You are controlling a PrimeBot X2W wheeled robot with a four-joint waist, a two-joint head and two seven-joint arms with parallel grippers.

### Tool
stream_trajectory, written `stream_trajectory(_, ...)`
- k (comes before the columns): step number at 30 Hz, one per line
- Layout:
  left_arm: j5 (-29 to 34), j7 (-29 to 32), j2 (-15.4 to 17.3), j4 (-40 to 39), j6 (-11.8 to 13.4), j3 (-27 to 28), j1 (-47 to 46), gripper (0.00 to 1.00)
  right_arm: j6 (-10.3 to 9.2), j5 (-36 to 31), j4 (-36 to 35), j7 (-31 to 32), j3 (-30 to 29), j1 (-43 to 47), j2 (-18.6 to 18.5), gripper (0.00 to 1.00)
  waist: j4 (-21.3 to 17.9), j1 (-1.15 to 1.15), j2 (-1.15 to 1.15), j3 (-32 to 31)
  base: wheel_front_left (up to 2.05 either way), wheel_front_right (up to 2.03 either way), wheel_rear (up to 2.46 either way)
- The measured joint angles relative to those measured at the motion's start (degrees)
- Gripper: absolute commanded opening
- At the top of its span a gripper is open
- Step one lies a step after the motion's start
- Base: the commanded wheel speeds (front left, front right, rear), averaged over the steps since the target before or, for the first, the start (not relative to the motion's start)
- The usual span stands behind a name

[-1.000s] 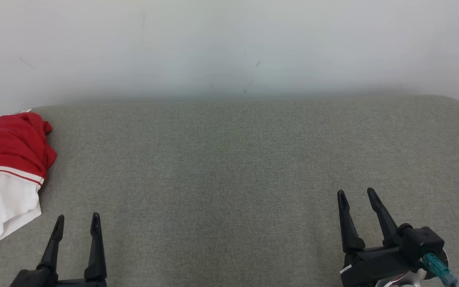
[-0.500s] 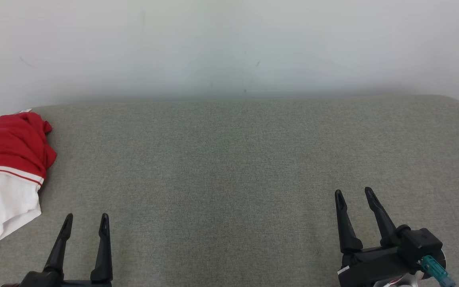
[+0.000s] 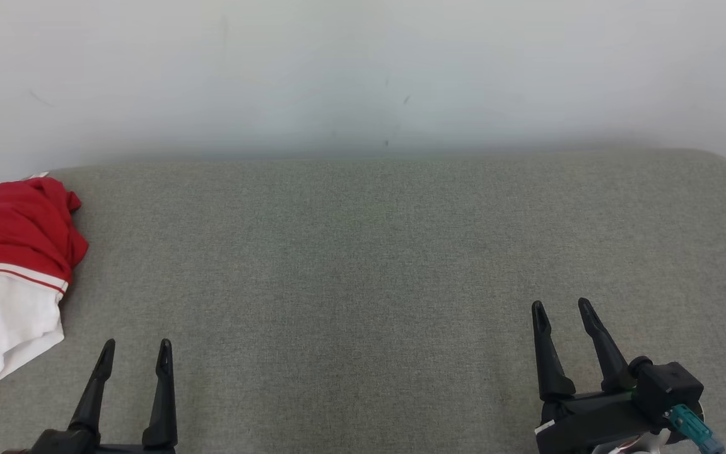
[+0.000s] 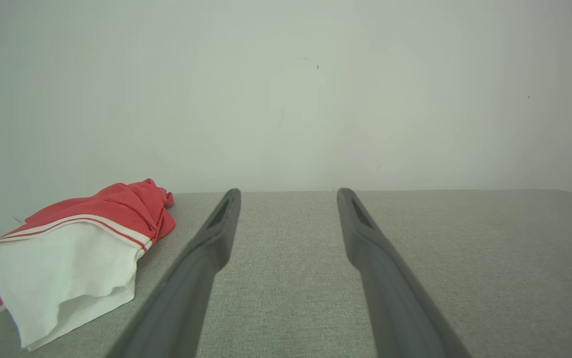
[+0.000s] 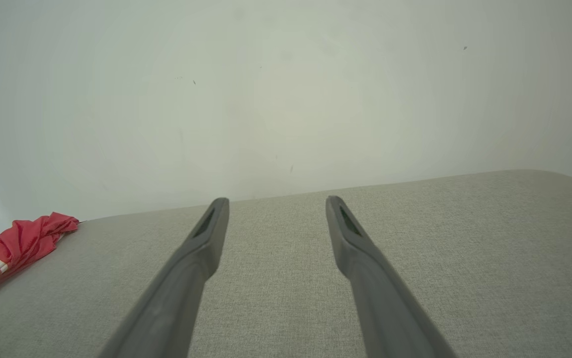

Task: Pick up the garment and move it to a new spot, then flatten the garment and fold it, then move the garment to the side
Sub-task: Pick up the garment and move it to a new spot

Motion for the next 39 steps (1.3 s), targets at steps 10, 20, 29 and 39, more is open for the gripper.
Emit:
stream_trajectory(10,0.0,0.0,0.2,0.7,0.0,0.0,0.0,1.0,0.0,0.3,0.1,0.0,-0.2,0.0,0.0,1.0,1.0,0.0,0.0,-0.1,0.0,0.0,0.0)
stream_trajectory(20,0.1,0.0,1.0,2.1,0.0,0.3,-0.5,1.0,0.0,0.7,0.7,0.0,-0.3,0.2,0.0,1.0,5.5,0.0,0.0,0.5,0.0,0.0,0.0)
stream_trajectory(29,0.1,0.0,1.3,3.9,0.3,1.6,-1.2,1.0,0.0,0.6,1.3,0.0,-0.6,0.9,0.0,1.0,12.2,0.0,0.0,0.4,0.0,0.0,0.0)
stream_trajectory(39,0.1,0.0,1.3,6.3,1.4,2.7,-1.1,1.0,0.0,-0.5,2.9,0.0,-0.9,1.1,0.0,1.0,19.9,0.0,0.0,-0.2,0.0,0.0,0.0)
